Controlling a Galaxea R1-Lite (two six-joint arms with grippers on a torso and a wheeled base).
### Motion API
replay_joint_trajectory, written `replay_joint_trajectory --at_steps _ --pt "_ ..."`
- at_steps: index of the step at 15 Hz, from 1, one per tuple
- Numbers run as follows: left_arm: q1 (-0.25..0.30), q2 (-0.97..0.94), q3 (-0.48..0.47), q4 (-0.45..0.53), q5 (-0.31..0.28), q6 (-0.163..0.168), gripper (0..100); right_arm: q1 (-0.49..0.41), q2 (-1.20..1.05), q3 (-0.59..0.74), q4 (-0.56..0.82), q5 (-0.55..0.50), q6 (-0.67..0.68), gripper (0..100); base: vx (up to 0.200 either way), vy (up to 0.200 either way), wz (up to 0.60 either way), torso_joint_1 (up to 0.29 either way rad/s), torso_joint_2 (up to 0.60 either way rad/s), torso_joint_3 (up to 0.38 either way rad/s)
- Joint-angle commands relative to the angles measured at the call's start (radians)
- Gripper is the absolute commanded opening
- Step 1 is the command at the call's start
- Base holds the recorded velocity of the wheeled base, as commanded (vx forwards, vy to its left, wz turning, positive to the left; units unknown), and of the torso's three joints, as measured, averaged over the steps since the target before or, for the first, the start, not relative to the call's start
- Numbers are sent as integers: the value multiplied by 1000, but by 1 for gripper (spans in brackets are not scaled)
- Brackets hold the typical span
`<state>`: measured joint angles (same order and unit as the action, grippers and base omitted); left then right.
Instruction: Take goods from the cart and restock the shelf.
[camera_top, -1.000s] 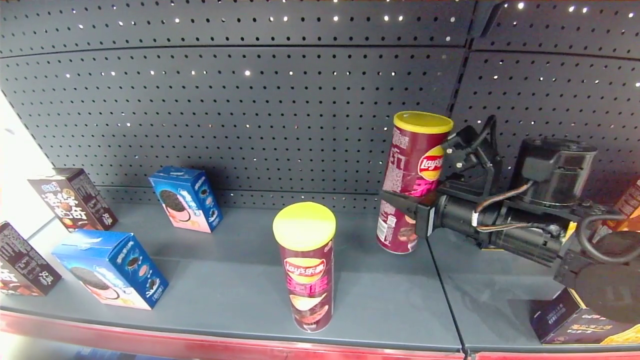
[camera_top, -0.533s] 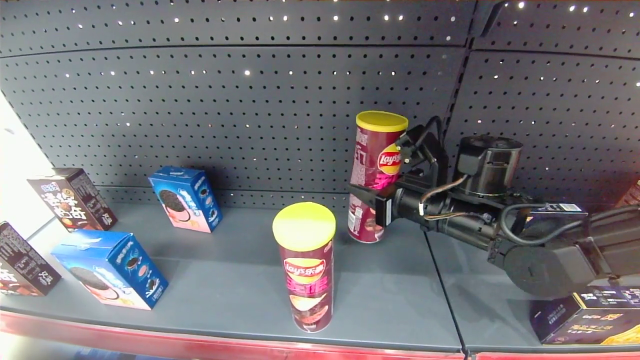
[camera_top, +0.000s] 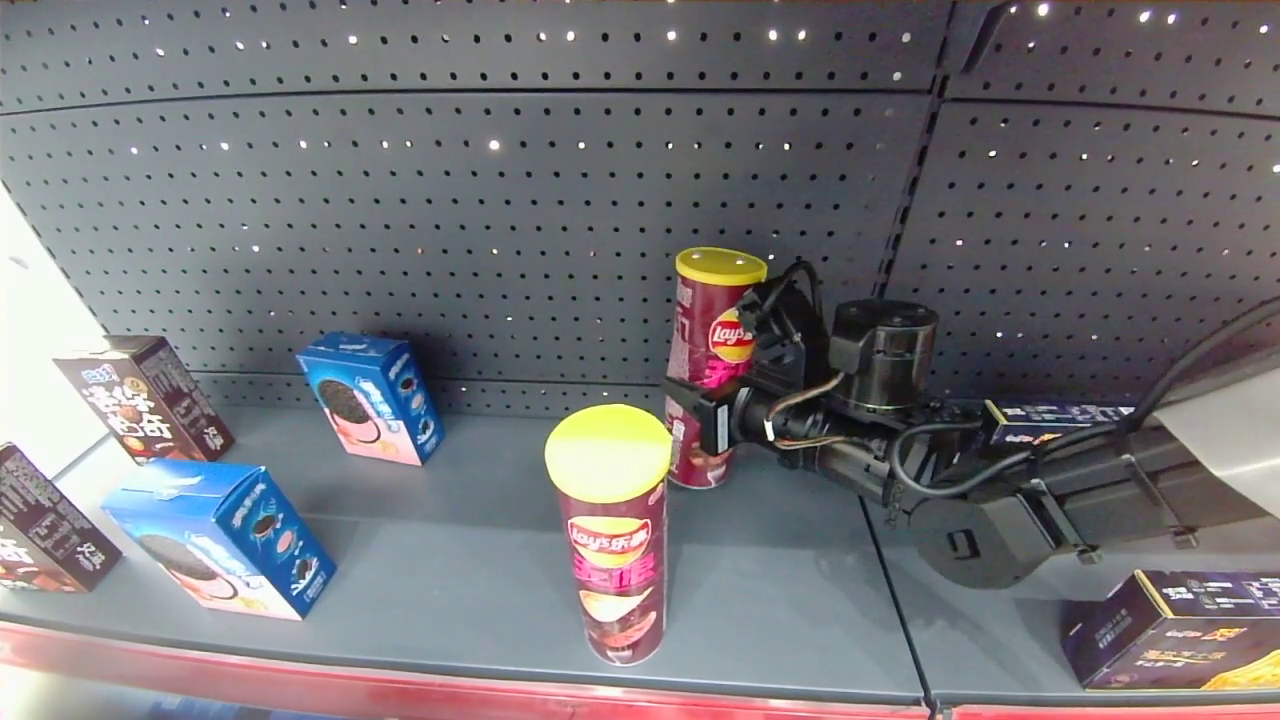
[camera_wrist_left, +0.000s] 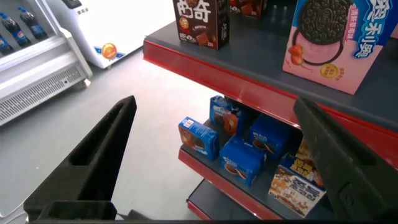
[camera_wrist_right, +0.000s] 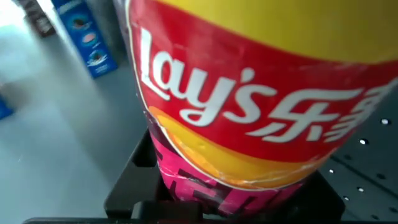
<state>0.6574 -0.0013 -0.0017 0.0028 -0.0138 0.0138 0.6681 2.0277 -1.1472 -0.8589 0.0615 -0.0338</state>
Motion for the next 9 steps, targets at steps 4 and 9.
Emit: replay_joint_trajectory --at_steps 4,9 --pt "2 1 0 0 0 0 100 8 49 -23 0 0 -9 0 0 0 0 0 0 0" --pt "1 1 0 0 0 0 100 15 71 -25 -15 0 -11 0 0 0 0 0 0 0"
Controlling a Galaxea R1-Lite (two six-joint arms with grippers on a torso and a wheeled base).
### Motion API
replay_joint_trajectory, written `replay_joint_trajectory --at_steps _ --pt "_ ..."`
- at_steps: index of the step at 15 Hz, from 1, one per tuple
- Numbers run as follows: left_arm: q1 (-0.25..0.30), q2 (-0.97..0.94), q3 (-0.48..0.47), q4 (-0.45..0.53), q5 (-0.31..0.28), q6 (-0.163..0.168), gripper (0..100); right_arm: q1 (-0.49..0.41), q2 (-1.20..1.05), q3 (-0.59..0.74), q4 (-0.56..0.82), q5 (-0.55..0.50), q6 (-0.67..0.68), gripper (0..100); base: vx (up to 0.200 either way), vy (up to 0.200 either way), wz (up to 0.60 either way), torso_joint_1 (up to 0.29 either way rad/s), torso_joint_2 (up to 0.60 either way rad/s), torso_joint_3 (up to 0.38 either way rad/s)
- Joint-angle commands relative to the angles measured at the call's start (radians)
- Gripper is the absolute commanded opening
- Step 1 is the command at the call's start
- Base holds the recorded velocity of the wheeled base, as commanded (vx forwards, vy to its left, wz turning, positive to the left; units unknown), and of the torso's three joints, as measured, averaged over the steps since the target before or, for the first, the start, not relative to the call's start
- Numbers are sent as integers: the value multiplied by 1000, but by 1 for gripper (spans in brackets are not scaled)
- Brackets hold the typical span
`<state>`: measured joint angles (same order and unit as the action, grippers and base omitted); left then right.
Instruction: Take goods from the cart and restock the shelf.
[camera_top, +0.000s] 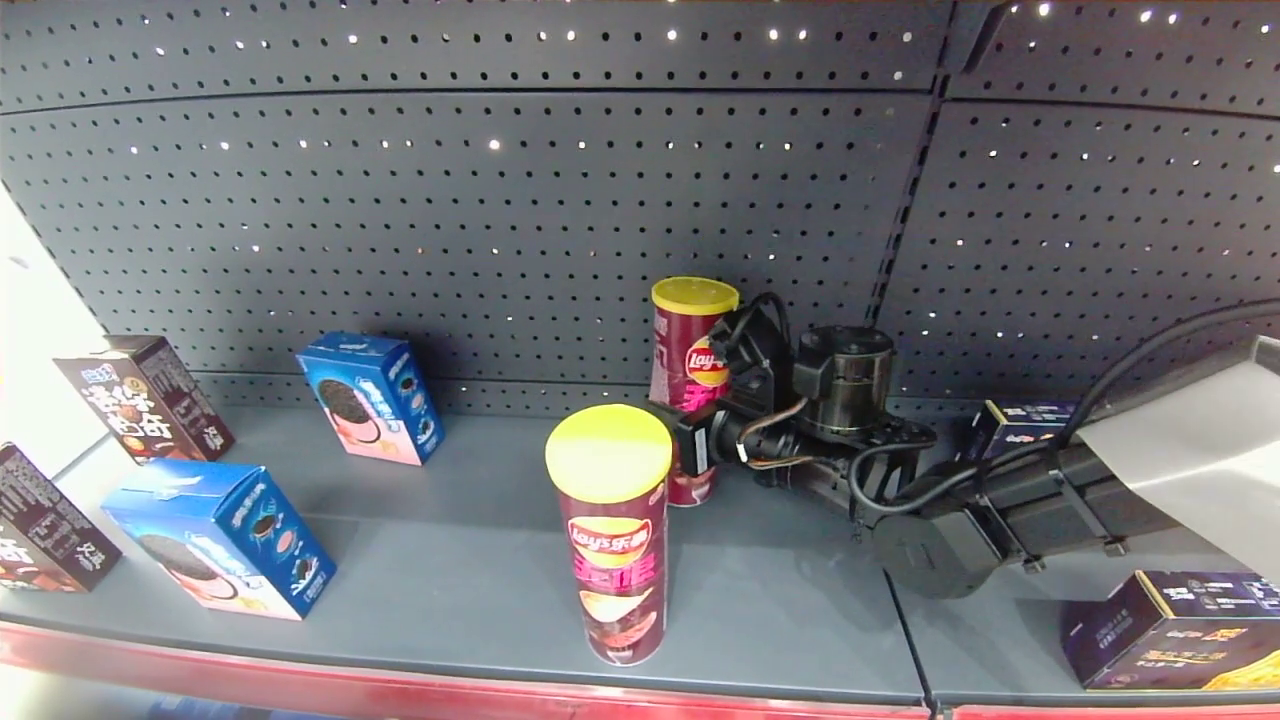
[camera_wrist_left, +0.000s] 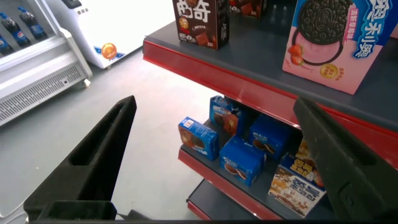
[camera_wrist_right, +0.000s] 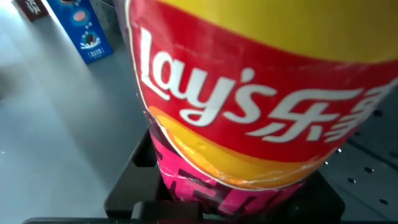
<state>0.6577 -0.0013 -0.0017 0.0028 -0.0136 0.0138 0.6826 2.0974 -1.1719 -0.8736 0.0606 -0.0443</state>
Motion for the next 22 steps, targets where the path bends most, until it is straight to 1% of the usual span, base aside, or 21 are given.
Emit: replay_joint_trajectory --at_steps 1,14,15,22 --pt "0 1 0 0 1 0 100 0 1 0 -2 1 0 0 0 0 0 0 0 0" --pt "0 1 0 0 0 0 100 -11 32 1 -25 1 -22 0 0 0 0 0 0 0" --pt "0 1 0 0 0 0 100 -9 32 3 -25 1 -22 100 0 0 0 0 0 0" --pt "0 1 0 -1 0 0 100 -3 3 26 -18 -1 -22 100 0 0 0 0 0 0"
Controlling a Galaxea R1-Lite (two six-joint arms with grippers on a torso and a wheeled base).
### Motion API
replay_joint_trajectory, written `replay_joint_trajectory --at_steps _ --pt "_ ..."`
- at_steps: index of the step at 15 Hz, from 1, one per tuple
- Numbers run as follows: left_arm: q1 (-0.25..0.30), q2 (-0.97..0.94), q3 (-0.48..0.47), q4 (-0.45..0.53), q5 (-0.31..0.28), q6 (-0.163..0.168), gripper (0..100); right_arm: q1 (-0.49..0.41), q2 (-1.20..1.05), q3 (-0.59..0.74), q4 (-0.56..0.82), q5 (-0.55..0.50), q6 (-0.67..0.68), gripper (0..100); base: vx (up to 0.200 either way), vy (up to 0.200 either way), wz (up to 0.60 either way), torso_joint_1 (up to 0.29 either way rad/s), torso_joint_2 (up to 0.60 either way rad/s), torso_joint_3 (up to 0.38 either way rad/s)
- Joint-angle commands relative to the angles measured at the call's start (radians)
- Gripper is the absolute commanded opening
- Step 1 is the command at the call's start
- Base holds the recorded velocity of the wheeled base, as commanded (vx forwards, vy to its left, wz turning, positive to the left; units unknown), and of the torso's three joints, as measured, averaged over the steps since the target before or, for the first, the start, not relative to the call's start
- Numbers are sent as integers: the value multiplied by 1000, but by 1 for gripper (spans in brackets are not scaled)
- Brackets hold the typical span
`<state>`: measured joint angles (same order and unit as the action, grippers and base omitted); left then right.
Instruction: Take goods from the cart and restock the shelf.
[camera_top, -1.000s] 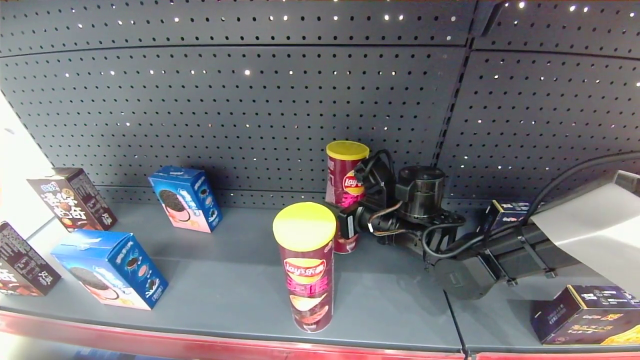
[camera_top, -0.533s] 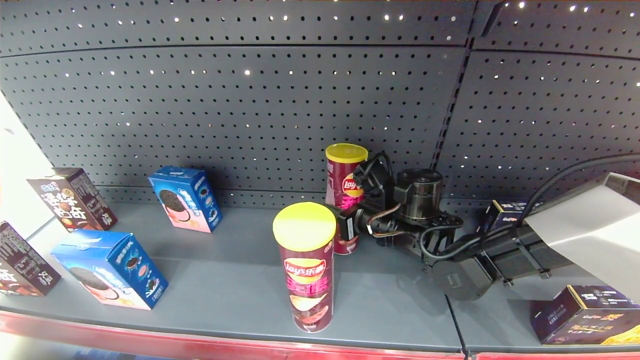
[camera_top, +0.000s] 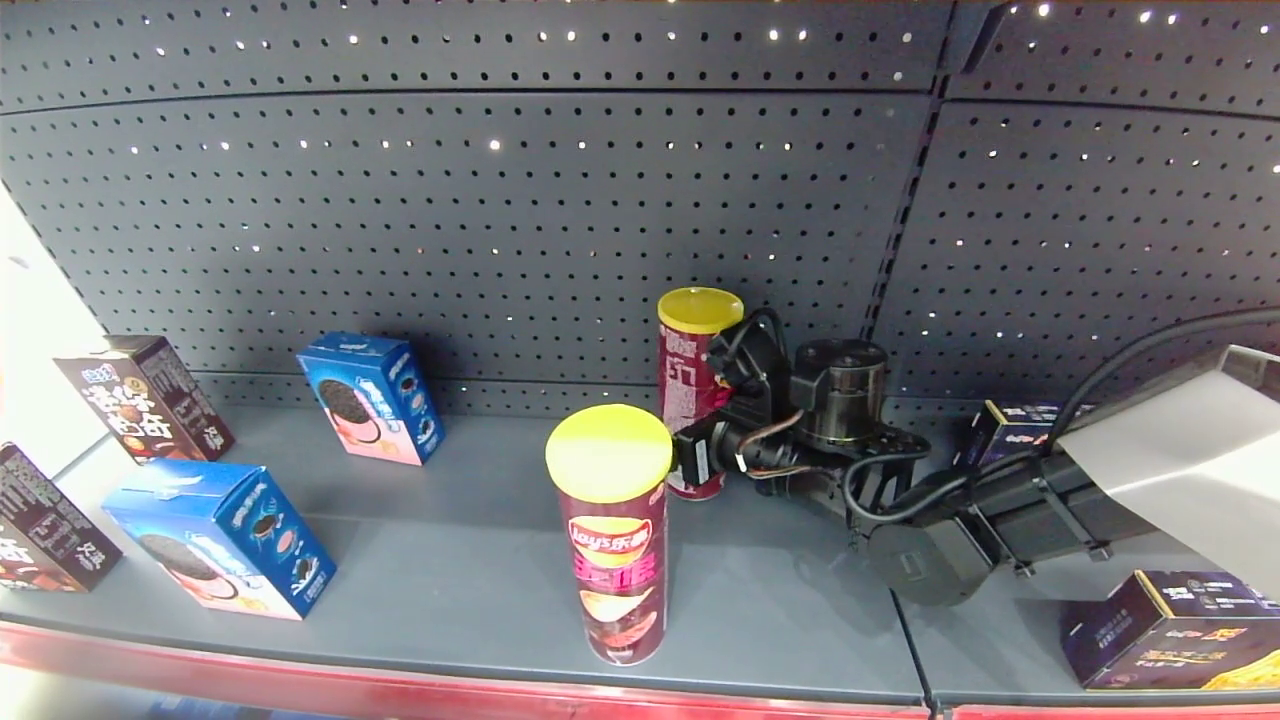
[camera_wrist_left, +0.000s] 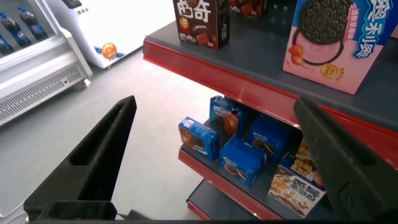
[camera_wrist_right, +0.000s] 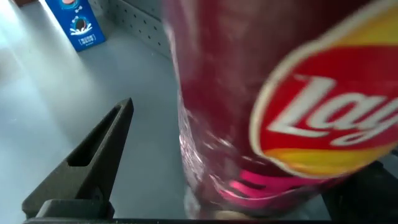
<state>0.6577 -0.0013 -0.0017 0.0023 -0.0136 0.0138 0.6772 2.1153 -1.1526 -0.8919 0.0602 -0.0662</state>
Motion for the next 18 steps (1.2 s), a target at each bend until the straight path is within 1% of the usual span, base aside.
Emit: replay_joint_trajectory --at_steps 1,4,9,13,18 --pt "0 1 0 -1 0 0 100 2 -28 19 1 0 0 100 0 0 0 0 0 0" --pt "0 1 0 1 0 0 100 1 -66 62 2 -30 2 100 0 0 0 0 0 0" --pt "0 1 0 -1 1 0 100 1 -158 169 -5 -33 2 100 0 0 0 0 0 0" --pt "0 1 0 1 0 0 100 25 -230 257 -7 -33 2 100 0 0 0 0 0 0" --pt "0 1 0 1 0 0 100 54 -275 318 -13 -30 2 100 0 0 0 0 0 0"
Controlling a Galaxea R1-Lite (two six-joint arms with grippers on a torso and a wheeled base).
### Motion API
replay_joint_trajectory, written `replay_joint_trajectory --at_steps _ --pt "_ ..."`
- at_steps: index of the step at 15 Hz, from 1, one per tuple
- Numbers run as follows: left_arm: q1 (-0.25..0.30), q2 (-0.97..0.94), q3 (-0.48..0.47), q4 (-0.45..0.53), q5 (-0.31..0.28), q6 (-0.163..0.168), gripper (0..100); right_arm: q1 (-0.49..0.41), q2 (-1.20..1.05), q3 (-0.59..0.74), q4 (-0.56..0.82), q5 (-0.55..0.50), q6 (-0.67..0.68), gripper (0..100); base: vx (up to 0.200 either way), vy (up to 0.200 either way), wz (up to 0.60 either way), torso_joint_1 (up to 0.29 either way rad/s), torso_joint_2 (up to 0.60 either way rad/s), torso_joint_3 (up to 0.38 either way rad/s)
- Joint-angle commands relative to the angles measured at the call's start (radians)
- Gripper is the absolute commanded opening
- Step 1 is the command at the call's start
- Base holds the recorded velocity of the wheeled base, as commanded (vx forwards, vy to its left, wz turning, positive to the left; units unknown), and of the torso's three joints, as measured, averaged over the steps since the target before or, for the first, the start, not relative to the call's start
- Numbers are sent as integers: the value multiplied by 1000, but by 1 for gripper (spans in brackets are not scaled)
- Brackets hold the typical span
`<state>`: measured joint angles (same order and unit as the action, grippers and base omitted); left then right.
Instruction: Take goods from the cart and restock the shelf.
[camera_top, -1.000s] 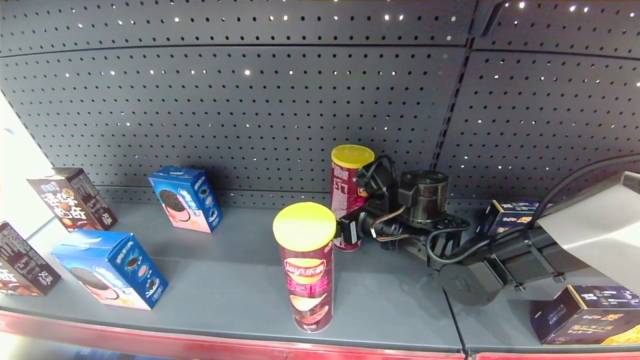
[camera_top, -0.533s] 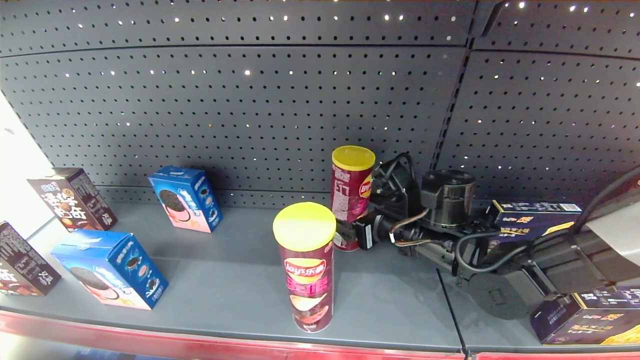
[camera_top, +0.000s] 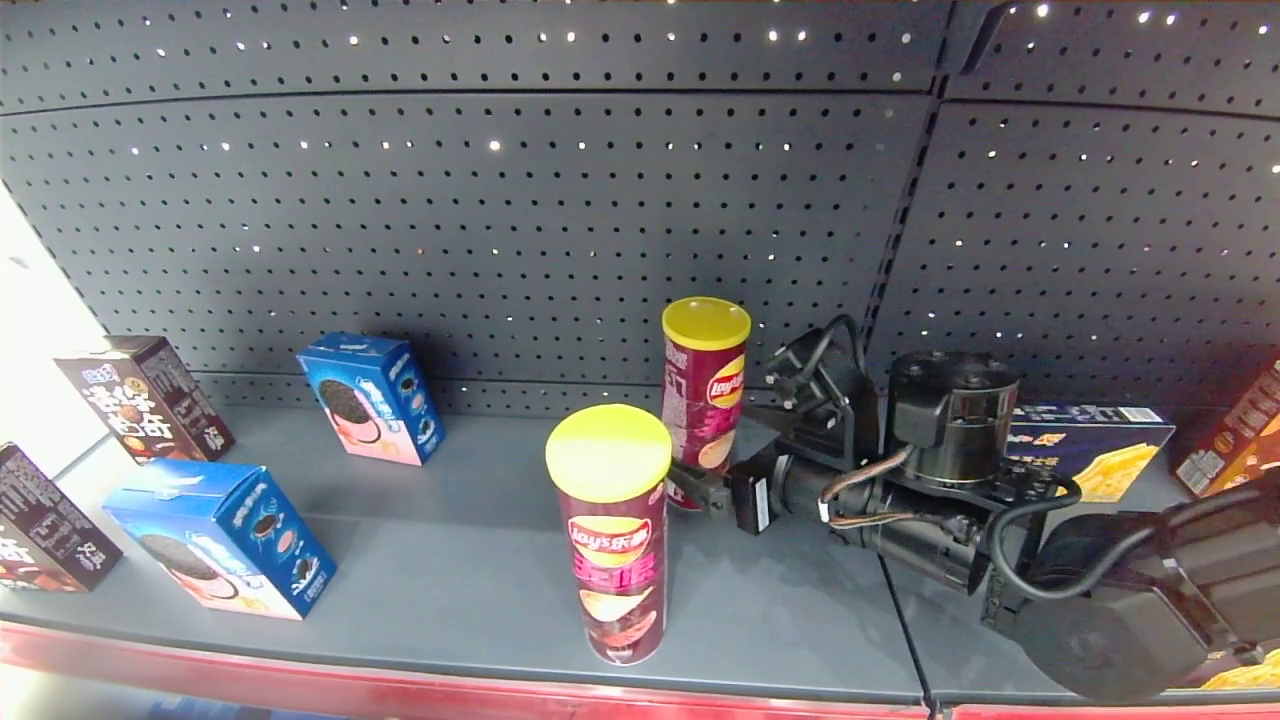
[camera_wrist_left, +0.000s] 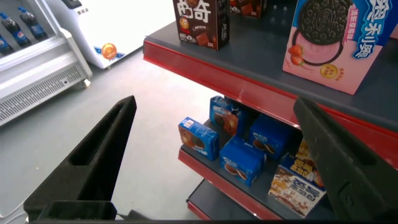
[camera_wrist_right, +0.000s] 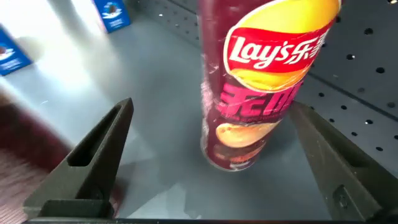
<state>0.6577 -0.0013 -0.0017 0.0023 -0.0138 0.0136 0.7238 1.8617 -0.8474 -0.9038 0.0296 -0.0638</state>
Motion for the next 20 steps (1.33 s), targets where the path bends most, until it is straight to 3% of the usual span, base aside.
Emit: replay_joint_trajectory --at_steps 1,20 --pt "0 1 0 1 0 0 100 14 -29 22 -3 1 -1 100 0 0 0 0 0 0" --pt "0 1 0 1 0 0 100 78 -52 39 -26 16 32 100 0 0 0 0 0 0"
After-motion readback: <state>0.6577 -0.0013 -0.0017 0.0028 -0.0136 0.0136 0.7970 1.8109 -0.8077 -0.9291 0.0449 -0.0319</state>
